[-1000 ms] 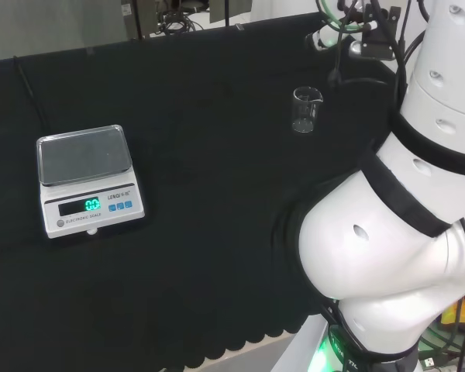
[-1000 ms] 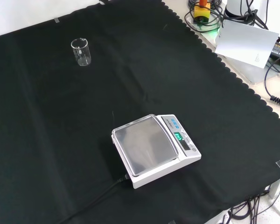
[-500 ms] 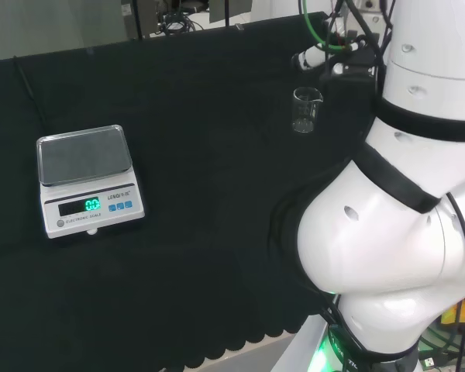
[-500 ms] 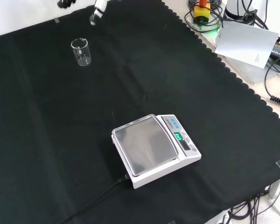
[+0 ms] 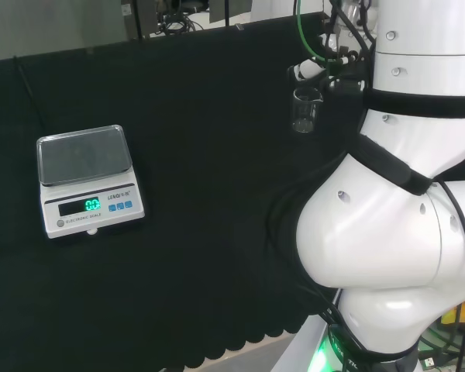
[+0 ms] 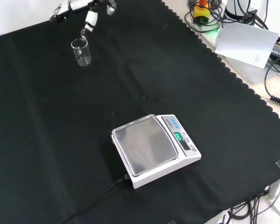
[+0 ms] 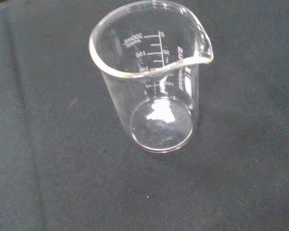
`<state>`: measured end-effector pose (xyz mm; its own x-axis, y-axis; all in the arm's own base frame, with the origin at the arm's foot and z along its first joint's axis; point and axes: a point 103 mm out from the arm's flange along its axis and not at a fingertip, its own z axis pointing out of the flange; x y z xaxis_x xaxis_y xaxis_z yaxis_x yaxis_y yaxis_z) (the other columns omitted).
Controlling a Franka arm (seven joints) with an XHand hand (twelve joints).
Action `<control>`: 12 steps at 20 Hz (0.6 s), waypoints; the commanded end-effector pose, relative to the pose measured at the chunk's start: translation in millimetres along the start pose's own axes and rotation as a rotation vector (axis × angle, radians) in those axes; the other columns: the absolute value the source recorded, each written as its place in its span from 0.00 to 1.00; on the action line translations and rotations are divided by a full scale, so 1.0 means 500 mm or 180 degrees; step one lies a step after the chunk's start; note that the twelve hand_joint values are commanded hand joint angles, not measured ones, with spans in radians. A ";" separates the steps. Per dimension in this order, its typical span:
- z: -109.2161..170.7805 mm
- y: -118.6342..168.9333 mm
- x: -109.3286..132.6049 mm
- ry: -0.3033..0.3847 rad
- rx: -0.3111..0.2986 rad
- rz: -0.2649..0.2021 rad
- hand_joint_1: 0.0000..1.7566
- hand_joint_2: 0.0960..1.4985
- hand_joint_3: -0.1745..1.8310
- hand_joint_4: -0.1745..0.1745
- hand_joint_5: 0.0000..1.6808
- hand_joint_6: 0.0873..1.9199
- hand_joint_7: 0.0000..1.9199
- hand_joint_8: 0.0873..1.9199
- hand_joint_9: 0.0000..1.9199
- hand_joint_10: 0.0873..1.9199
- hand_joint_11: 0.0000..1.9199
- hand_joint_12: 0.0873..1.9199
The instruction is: Pick up the beaker.
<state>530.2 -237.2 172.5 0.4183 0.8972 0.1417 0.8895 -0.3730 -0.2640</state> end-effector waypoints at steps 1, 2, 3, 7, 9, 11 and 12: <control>0.051 0.016 -0.009 0.0007 0.0172 0.0019 0.30 0.42 0.20 0.49 0.02 0.00 0.00 0.27 0.05 0.41 0.00 0.74; 0.059 0.017 -0.009 0.0006 0.0198 0.0015 0.30 0.42 0.20 0.49 0.02 0.00 0.00 0.27 0.05 0.41 0.00 0.74; 0.066 0.017 -0.010 0.0001 0.0221 0.0011 0.30 0.42 0.20 0.49 0.02 0.00 0.00 0.28 0.05 0.41 0.00 0.74; 0.085 0.017 -0.009 0.0016 0.0282 0.0014 0.29 0.42 0.20 0.49 0.02 0.00 0.00 0.28 0.05 0.41 0.00 0.74; 0.093 0.016 -0.006 0.0023 0.0309 0.0012 0.29 0.42 0.20 0.49 0.02 0.00 0.00 0.28 0.05 0.41 0.00 0.74; 0.098 0.015 -0.003 0.0019 0.0326 -0.0002 0.29 0.42 0.20 0.50 0.02 0.00 0.00 0.28 0.05 0.41 0.00 0.74; 0.100 0.014 -0.001 0.0016 0.0332 -0.0007 0.29 0.42 0.20 0.50 0.02 0.00 0.00 0.28 0.05 0.41 0.00 0.74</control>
<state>527.7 -232.0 125.5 0.4213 0.8952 0.1455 0.8670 -0.3505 -0.3543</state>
